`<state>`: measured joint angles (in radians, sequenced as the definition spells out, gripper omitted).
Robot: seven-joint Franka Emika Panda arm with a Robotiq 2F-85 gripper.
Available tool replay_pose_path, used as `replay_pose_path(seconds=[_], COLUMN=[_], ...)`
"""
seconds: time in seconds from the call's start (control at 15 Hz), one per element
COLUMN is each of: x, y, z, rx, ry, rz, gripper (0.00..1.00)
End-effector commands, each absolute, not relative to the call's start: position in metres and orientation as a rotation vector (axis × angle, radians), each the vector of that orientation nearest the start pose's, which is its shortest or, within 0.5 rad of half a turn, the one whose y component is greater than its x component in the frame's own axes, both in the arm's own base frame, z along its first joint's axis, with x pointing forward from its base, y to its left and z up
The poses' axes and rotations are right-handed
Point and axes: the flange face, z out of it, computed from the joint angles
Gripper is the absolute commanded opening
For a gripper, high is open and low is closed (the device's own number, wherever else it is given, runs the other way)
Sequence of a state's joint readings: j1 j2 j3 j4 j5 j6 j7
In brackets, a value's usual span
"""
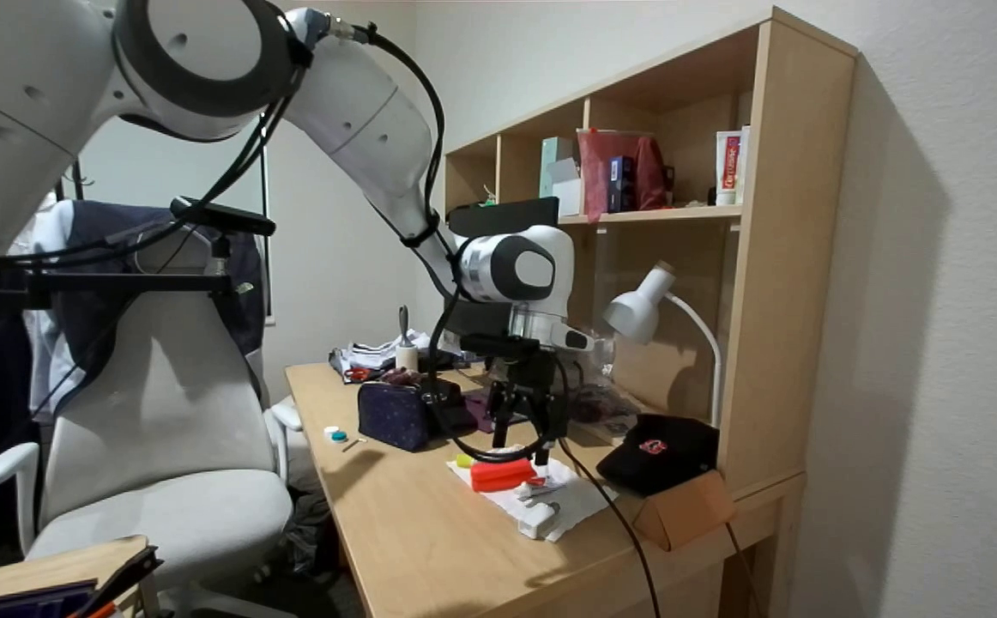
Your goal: Pick up the small white bottle and move it to the right
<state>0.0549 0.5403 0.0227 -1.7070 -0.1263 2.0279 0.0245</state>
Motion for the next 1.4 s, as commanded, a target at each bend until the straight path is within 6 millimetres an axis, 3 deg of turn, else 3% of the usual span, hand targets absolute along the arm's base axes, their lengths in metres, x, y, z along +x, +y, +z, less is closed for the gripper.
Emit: replay_pose_path(seconds=[0.0, 1.0, 1.33], x=[0.655, 0.699, 0.711], y=[0.027, 0.011, 0.015], z=[0.254, 0.195, 0.194], rx=[-3.222, -3.185, -3.196], ry=[-0.195, -0.351, -0.355], rz=[0.241, 0.270, 0.307], gripper=[1.00, 1.00, 1.00])
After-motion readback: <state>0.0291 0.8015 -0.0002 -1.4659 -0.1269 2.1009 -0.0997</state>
